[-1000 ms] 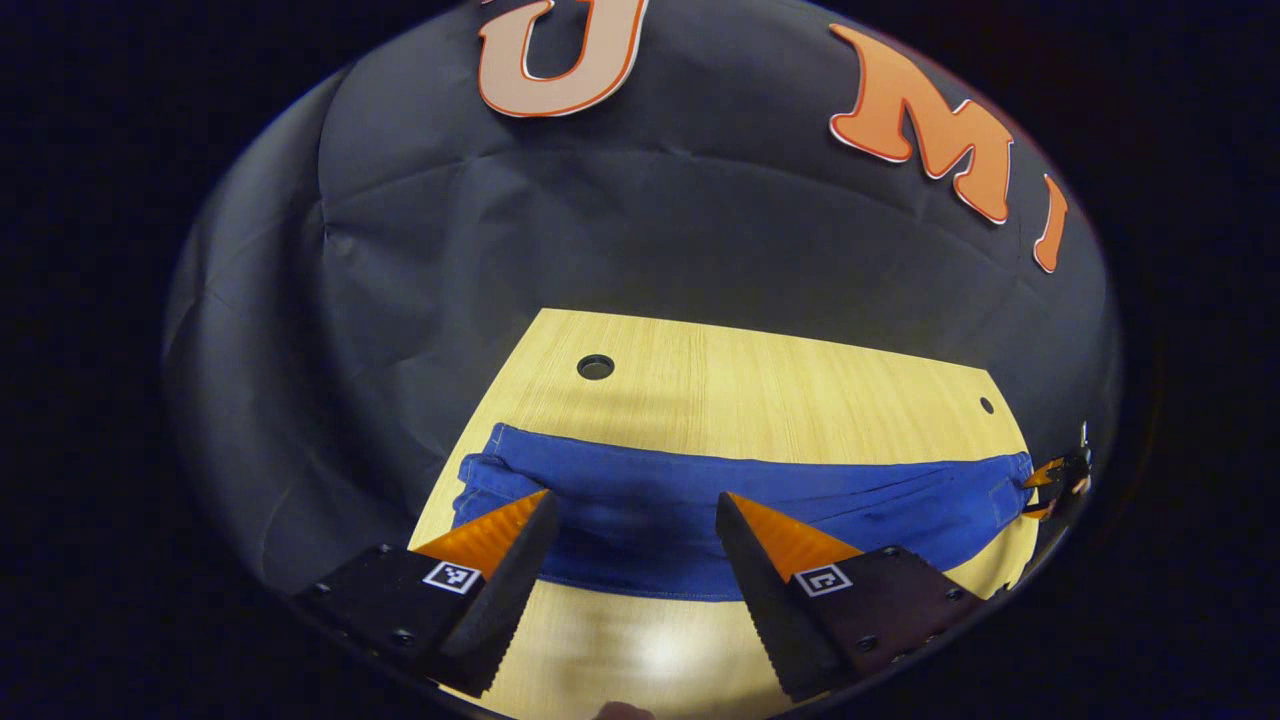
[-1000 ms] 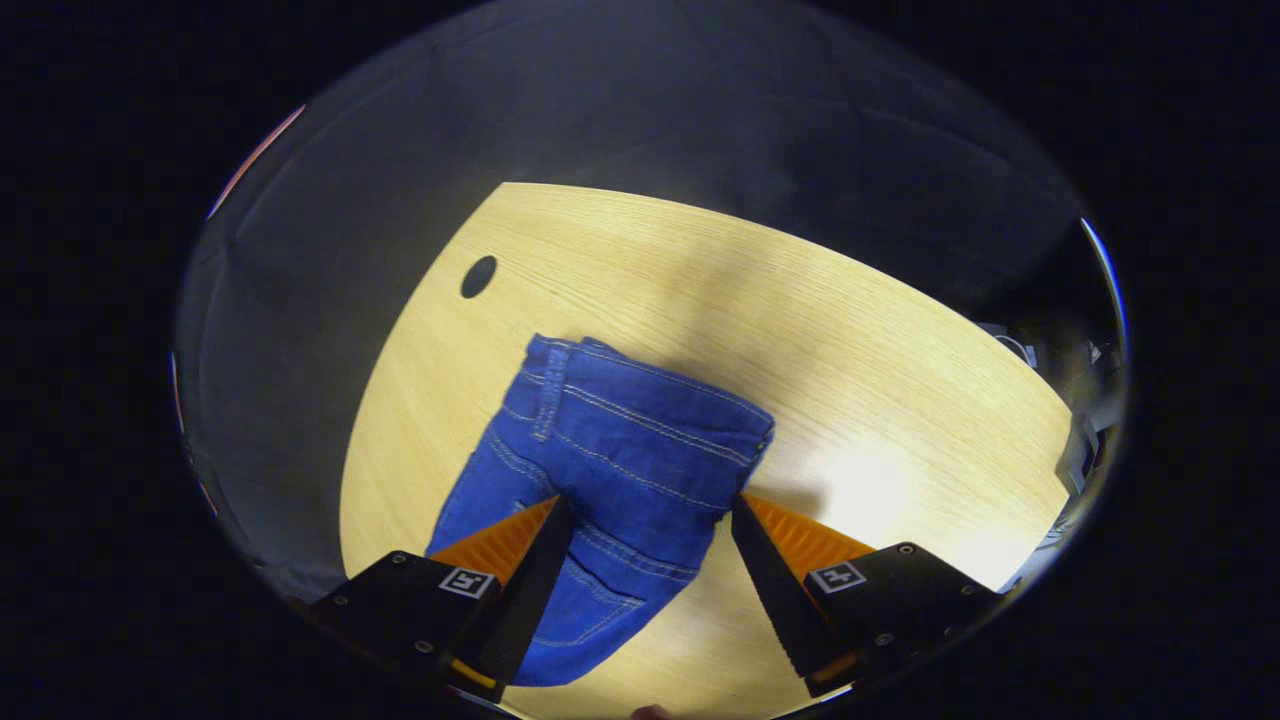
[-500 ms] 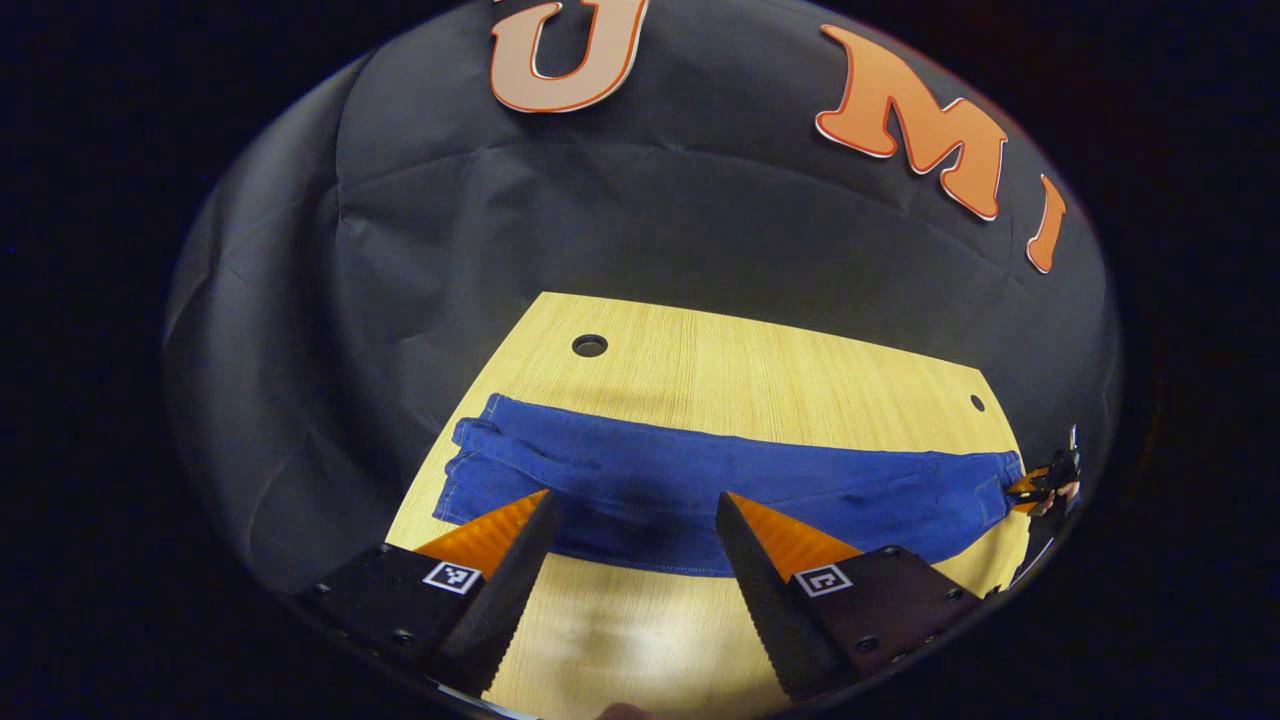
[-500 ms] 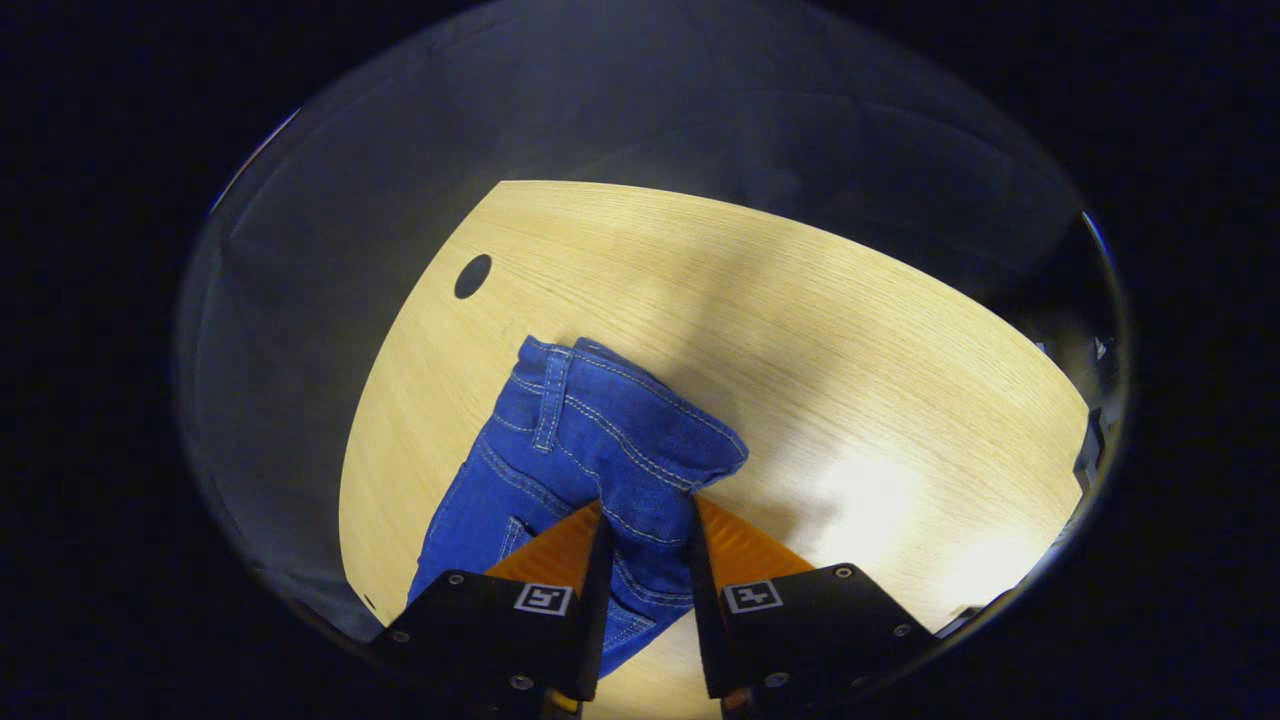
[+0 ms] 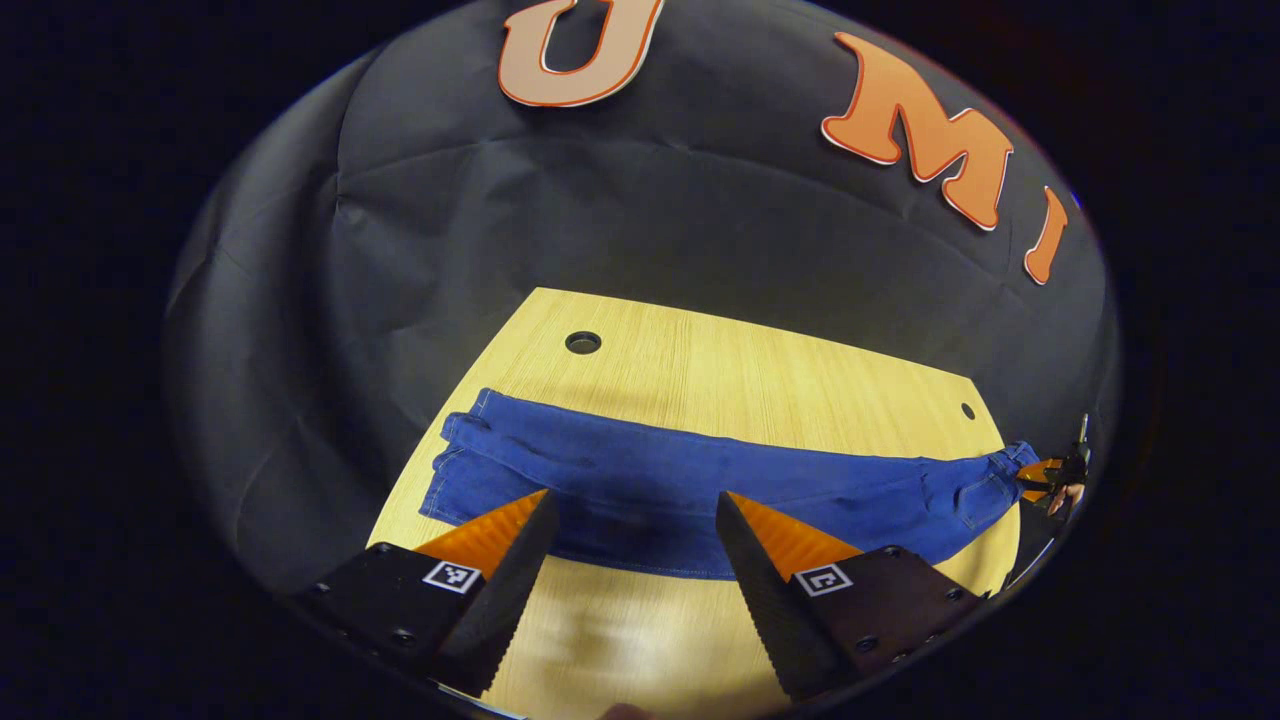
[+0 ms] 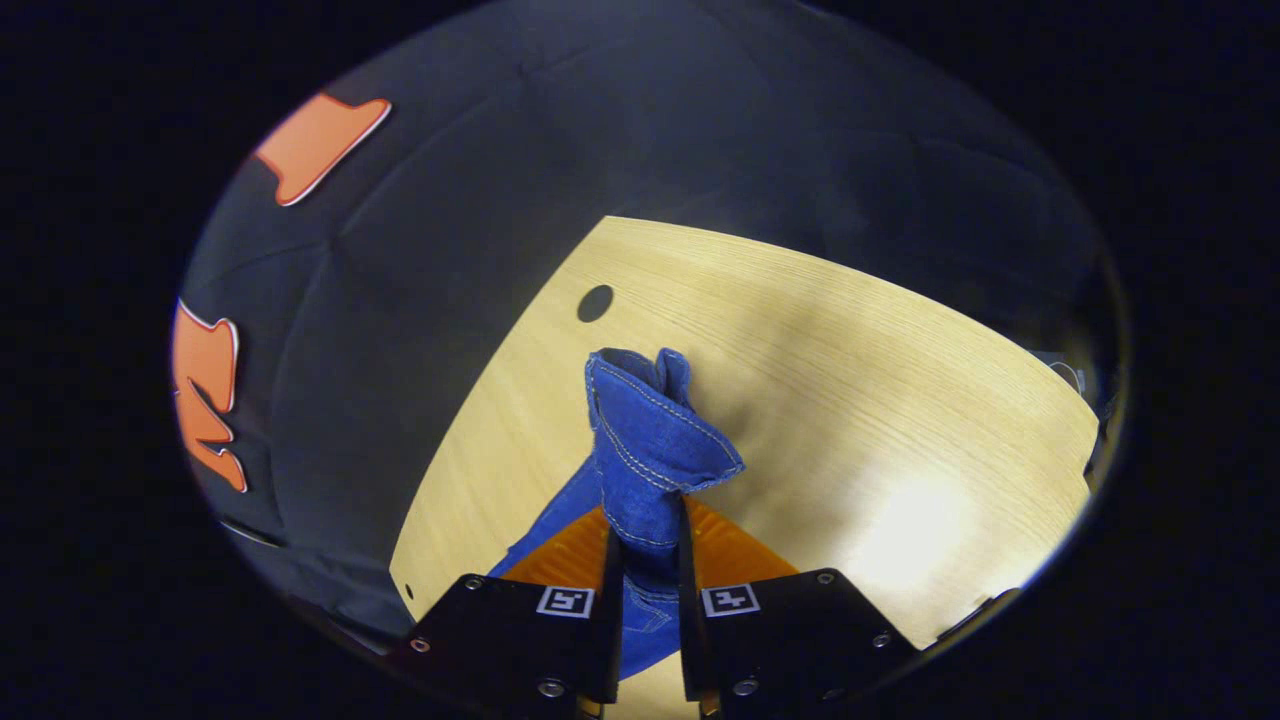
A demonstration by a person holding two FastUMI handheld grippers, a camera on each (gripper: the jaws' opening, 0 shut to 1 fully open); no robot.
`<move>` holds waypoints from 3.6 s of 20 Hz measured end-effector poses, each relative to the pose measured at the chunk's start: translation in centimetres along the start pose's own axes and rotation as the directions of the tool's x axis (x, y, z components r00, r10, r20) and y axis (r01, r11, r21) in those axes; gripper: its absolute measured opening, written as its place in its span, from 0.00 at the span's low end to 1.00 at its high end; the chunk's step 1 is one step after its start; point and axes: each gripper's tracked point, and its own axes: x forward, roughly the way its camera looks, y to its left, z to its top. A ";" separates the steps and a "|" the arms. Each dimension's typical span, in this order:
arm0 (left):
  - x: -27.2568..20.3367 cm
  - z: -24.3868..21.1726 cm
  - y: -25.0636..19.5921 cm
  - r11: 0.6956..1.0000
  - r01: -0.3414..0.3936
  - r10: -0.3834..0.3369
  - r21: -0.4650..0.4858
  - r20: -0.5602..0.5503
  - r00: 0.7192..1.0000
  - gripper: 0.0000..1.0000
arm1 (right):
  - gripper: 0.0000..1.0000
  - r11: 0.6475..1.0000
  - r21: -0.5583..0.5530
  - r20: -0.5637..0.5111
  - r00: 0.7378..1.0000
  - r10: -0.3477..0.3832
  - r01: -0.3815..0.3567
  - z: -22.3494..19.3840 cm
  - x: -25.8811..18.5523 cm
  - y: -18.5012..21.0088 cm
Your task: Grasp the waist and the cuffs of the jeans and fold them to make the two legs overlap; first hold the waist and fold one-third of the jeans toward the cuffs, then hold the cuffs and fold the remaining one-third in the same direction to finish folding.
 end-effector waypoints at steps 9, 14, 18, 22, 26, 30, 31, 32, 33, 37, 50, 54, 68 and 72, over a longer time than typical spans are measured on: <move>-0.2 -0.2 2.0 0.998 0.029 -0.028 -0.049 0.019 0.999 0.98 | 0.25 0.983 -0.085 -0.014 0.986 0.164 -0.165 -3.1 -4.3 8.6; -0.2 -0.4 4.9 0.996 0.017 -0.015 -0.091 0.023 1.000 0.98 | 0.25 0.960 -0.146 -0.061 0.971 0.231 -0.237 -6.9 -5.9 14.1; 0.2 -0.3 7.4 0.994 0.003 -0.001 -0.109 0.025 1.000 0.98 | 0.25 0.937 -0.200 -0.109 0.957 0.268 -0.286 -10.4 -6.4 18.0; 1.1 -0.4 10.0 0.991 -0.016 0.017 -0.130 0.011 1.000 0.98 | 0.25 0.915 -0.247 -0.169 0.944 0.283 -0.319 -14.6 -6.5 21.3; 2.0 0.0 11.7 0.990 -0.015 0.018 -0.137 0.021 1.000 0.98 | 0.25 0.909 -0.273 -0.200 0.943 0.265 -0.314 -17.9 -5.8 23.1; 2.5 -0.4 13.6 0.985 -0.005 0.007 -0.170 0.012 1.000 0.98 | 0.25 0.900 -0.324 -0.221 0.949 0.227 -0.291 -20.8 -5.2 23.6; 2.8 -0.6 14.0 0.982 -0.003 0.003 -0.187 0.003 1.000 0.98 | 0.25 0.901 -0.331 -0.226 0.951 0.212 -0.280 -21.6 -4.8 23.8; 3.1 -0.9 14.3 0.978 0.003 -0.004 -0.208 -0.005 1.000 0.96 | 0.25 0.905 -0.334 -0.233 0.953 0.191 -0.263 -22.2 -4.4 23.5; 3.3 -1.1 14.6 0.973 0.013 -0.015 -0.231 -0.007 1.000 0.98 | 0.25 0.904 -0.345 -0.240 0.955 0.175 -0.253 -22.8 -4.1 23.3; 4.0 -1.5 15.8 0.956 0.040 -0.046 -0.291 -0.014 0.999 0.98 | 0.25 0.899 -0.389 -0.240 0.965 0.110 -0.199 -24.9 -2.8 23.3; 8.9 -6.2 19.7 0.776 0.099 -0.194 -0.623 -0.087 0.977 0.98 | 0.83 0.907 -0.303 -0.287 0.935 0.207 -0.294 -28.8 -2.9 28.0; 9.2 -6.6 20.0 0.666 0.120 -0.238 -0.737 -0.056 0.970 0.98 | 0.84 0.912 -0.305 -0.251 0.947 0.202 -0.275 -27.1 -3.6 27.3; 17.9 -2.7 17.2 0.486 0.234 -0.240 -0.842 0.130 0.962 0.66 | 0.84 0.947 -0.229 -0.196 0.964 0.181 -0.225 -24.4 -6.0 22.6; 17.6 -2.6 17.6 0.394 0.286 -0.271 -0.873 0.187 0.944 0.18 | 0.84 0.958 -0.194 -0.195 0.965 0.175 -0.213 -23.6 -6.2 20.7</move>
